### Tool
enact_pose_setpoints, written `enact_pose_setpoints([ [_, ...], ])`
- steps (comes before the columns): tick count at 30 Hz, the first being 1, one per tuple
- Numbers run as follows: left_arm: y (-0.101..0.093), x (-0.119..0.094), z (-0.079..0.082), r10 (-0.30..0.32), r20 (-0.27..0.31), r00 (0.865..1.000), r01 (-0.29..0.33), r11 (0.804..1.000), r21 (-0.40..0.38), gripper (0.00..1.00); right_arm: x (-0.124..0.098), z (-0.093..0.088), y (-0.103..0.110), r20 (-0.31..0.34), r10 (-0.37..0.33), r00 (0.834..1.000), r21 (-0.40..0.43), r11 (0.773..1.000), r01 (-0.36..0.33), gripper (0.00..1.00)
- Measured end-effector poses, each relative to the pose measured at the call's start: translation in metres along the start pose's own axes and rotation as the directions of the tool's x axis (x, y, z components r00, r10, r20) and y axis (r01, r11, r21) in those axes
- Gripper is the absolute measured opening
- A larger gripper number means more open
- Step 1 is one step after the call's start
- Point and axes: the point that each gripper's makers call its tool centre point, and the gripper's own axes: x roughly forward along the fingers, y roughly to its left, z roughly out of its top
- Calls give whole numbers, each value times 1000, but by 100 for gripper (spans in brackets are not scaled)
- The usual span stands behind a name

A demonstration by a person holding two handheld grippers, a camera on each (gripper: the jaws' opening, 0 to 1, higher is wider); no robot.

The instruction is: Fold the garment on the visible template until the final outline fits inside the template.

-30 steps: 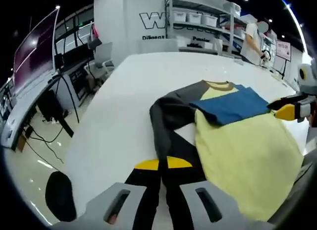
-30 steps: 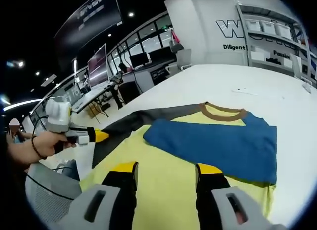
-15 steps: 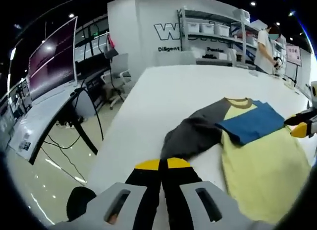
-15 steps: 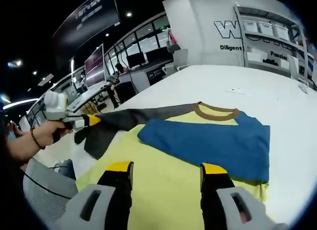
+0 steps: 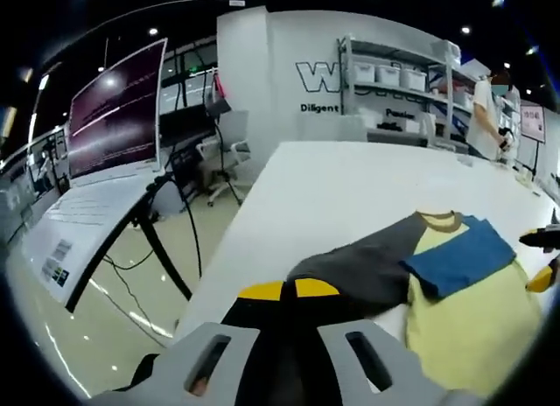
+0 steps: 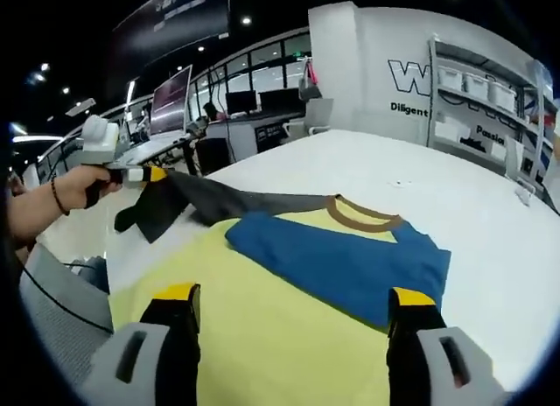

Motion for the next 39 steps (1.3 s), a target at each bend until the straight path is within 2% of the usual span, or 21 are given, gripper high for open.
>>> enact_pose_setpoints([
  [5, -3, 1, 20, -15, 73, 997, 16, 1000, -12, 0, -3, -6, 1, -9, 8, 1000, 7, 1000, -8, 91],
  [8, -9, -1, 29, -37, 82, 996, 38, 999, -9, 0, -8, -9, 0, -18, 5, 1000, 3, 1000, -5, 92],
  [11, -18, -4, 40, -69, 114, 991, 65, 997, 36, 0, -12, -13, -2, -21, -3, 1000, 13, 1000, 3, 92],
  [17, -35, -7, 56, -104, 170, 980, 97, 994, 52, 0, -14, -19, -6, -40, -20, 999, 18, 1000, 21, 92],
  [21, -45, -8, 67, -127, 199, 972, 114, 990, 78, 0, -16, -18, -7, -35, -24, 999, 25, 999, 25, 92],
  [22, -50, -8, 70, -138, 207, 969, 118, 987, 107, 0, -17, -19, -7, -38, -24, 999, 24, 999, 25, 91],
  [25, -63, -9, 81, -170, 229, 959, 128, 973, 191, 0, -17, -20, -8, -44, -24, 999, 23, 999, 25, 91],
  [27, -70, -10, 87, -178, 249, 952, 113, 961, 254, 0, -17, -22, -7, -51, -19, 999, 19, 1000, 20, 91],
  [32, -92, -12, 97, -234, 255, 938, 136, 927, 349, 0, -18, -21, -8, -46, -22, 999, 20, 1000, 23, 91],
  [34, -98, -12, 99, -249, 250, 936, 151, 923, 354, 0, -18, -22, -9, -45, -26, 999, 21, 999, 27, 91],
  [35, -106, -12, 100, -279, 238, 930, 175, 908, 381, 0, -19, -22, -9, -44, -25, 999, 22, 999, 26, 91],
  [36, -111, -12, 101, -290, 237, 927, 182, 901, 393, 0, -19, -22, -9, -43, -24, 999, 23, 999, 25, 91],
  [37, -119, -12, 101, -314, 231, 921, 194, 883, 426, 0, -18, -23, -9, -44, -23, 999, 24, 999, 25, 91],
  [39, -128, -13, 102, -339, 226, 913, 210, 868, 450, 0, -18, -24, -9, -46, -25, 999, 28, 999, 27, 91],
])
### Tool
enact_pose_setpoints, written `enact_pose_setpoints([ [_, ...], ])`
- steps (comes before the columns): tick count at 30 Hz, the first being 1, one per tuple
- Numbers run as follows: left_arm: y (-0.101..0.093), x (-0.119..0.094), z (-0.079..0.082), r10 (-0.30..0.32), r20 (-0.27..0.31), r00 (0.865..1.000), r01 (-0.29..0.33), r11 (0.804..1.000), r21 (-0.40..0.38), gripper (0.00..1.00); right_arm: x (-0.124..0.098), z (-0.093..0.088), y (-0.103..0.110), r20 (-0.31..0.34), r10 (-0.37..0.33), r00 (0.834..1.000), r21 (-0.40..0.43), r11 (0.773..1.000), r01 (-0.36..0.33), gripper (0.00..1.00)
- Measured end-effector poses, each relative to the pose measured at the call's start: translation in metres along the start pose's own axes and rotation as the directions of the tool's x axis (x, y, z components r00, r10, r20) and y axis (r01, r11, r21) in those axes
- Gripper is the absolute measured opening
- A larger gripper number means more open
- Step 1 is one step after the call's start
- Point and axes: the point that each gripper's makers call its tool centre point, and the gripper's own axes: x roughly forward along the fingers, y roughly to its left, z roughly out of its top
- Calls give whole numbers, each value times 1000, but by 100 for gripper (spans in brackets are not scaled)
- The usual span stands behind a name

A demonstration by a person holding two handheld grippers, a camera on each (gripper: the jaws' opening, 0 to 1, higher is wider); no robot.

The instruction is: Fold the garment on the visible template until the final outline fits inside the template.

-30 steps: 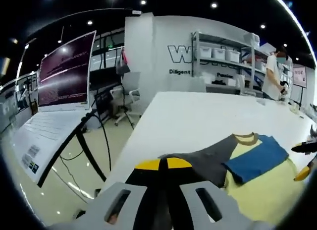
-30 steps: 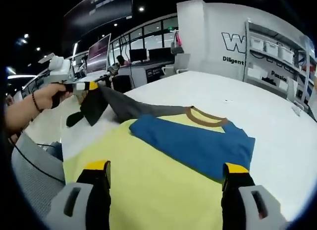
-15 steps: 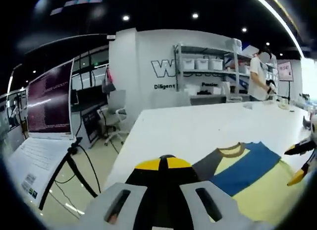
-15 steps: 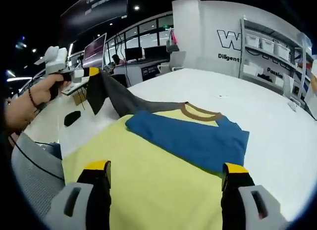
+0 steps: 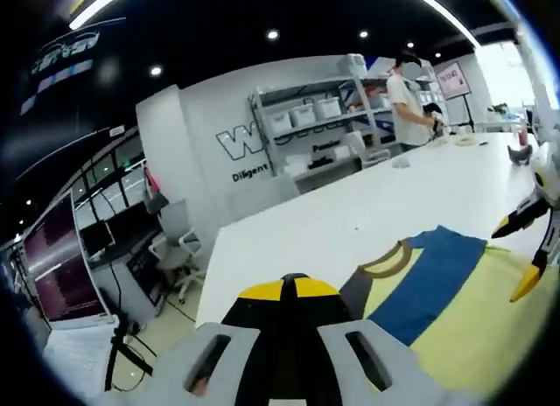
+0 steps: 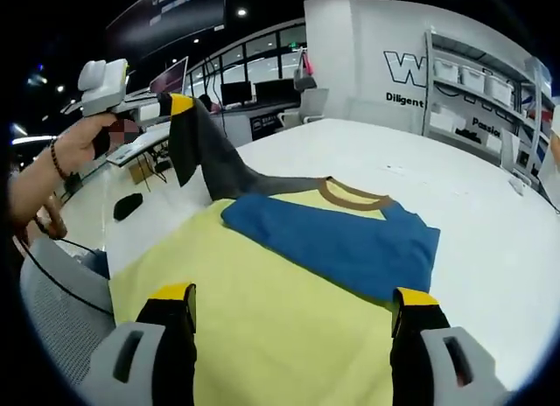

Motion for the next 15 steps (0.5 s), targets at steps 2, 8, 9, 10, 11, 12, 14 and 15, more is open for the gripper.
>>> enact_pose_setpoints([
  [2, -9, 4, 2, -20, 1, 1000, 20, 1000, 9, 0, 0, -1, 0, -1, -2, 1000, 7, 1000, 2, 91],
  [8, -33, 14, 7, -69, 0, 998, 69, 996, 55, 0, -1, -2, -2, -2, -6, 1000, 11, 1000, 6, 91],
  [9, -37, 16, 7, -80, -2, 997, 80, 995, 56, 0, -1, -2, -2, -2, -6, 1000, 11, 1000, 6, 91],
  [10, -40, 18, 8, -86, -1, 996, 86, 995, 59, 0, -1, -3, -2, -3, -6, 1000, 10, 1000, 6, 91],
  [11, -44, 20, 9, -96, 0, 995, 96, 993, 63, 0, -1, -3, -2, -4, -5, 1000, 10, 1000, 5, 91],
  [12, -47, 22, 9, -109, -2, 994, 108, 992, 66, 0, -1, -3, -2, -5, -5, 1000, 10, 1000, 5, 91],
  [14, -57, 27, 9, -133, -9, 991, 133, 988, 75, 0, -1, -3, -2, -5, -4, 1000, 12, 1000, 4, 91],
  [15, -64, 30, 9, -151, -15, 988, 152, 985, 87, 0, -1, -3, -2, -5, -4, 1000, 14, 1000, 4, 91],
])
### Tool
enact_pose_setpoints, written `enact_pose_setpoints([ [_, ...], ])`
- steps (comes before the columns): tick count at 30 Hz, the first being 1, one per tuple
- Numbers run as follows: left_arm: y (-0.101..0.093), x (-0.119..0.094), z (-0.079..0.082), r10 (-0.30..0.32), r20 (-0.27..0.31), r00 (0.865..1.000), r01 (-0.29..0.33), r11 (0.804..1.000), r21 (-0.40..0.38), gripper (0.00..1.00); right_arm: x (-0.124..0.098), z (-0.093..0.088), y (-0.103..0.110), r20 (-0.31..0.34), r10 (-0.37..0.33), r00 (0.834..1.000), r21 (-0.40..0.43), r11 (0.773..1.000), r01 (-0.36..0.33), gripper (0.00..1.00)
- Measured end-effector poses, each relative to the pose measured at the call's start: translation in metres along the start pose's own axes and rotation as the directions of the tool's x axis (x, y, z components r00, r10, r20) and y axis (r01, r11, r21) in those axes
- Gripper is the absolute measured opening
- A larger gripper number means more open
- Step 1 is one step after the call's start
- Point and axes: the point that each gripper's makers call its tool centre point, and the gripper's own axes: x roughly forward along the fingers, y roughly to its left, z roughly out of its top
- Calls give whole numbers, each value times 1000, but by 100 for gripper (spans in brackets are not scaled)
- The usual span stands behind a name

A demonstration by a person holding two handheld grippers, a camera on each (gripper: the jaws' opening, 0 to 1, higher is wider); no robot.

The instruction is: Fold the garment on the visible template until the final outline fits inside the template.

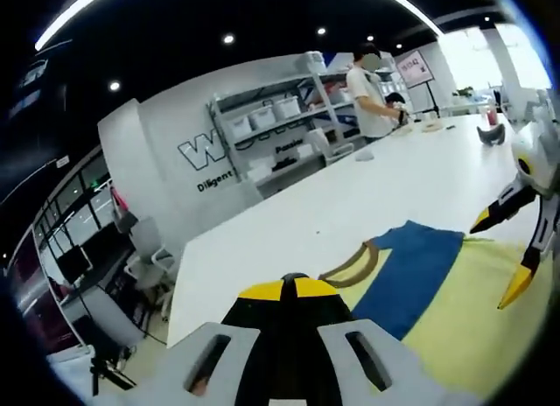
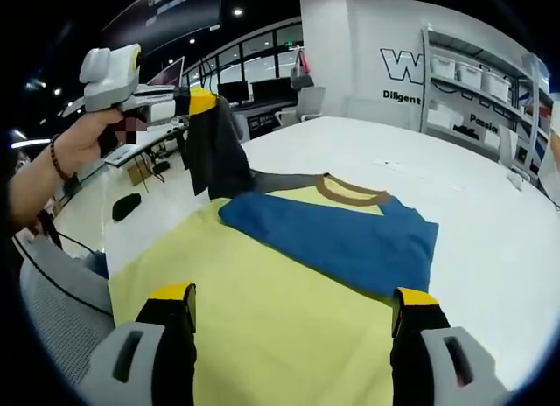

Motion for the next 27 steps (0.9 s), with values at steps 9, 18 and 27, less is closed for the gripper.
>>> enact_pose_setpoints([
  [9, -43, 28, -7, -94, -40, 995, 96, 994, 51, 0, 0, -2, -2, -5, -3, 1000, 6, 1000, 3, 91],
  [18, -79, 59, -26, -148, -105, 983, 155, 986, 61, 0, 1, -5, -3, -18, -5, 1000, 6, 1000, 6, 91],
  [27, -104, 81, -34, -207, -168, 964, 227, 968, 110, 0, 0, -11, -7, -33, -11, 999, 13, 1000, 11, 91],
])
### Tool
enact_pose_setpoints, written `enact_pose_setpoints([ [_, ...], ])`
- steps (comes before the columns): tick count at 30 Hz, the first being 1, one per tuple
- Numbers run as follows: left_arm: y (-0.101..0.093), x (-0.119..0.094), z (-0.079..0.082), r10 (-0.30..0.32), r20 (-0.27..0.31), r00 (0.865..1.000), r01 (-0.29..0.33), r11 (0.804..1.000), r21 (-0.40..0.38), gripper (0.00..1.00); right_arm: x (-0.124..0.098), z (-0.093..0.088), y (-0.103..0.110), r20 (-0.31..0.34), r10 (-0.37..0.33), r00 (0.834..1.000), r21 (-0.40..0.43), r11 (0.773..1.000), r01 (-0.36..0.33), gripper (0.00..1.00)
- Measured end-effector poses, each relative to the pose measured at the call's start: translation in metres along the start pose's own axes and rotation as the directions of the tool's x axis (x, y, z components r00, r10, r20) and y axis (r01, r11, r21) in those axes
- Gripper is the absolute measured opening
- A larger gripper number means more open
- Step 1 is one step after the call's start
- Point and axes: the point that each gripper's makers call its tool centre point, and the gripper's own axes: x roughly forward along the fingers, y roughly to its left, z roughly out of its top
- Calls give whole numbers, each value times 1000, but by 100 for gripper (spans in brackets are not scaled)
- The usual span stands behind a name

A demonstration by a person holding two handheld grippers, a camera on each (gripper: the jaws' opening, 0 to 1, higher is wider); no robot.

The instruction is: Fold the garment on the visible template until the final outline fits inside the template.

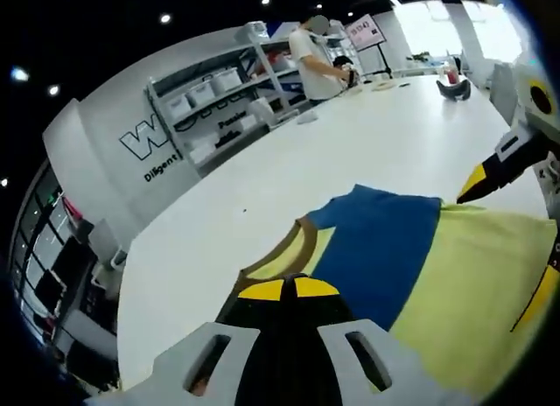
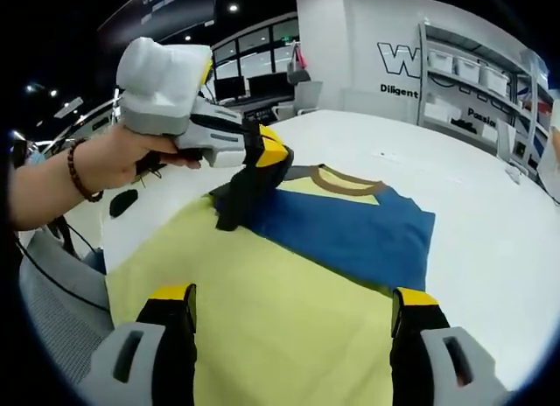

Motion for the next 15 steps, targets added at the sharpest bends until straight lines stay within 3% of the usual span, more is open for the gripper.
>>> enact_pose_setpoints([
  [6, -18, 13, -11, -59, -47, 997, 60, 998, 26, 0, 0, -2, -1, -6, -1, 1000, -1, 1000, 1, 91],
  [12, -31, 18, -22, -121, -66, 990, 121, 993, 1, 1, -1, -5, -2, -16, -2, 1000, 0, 1000, 2, 91],
  [15, -33, 17, -23, -138, -55, 989, 138, 990, -14, 8, 0, -6, -2, -19, -2, 1000, -2, 1000, 2, 91],
])
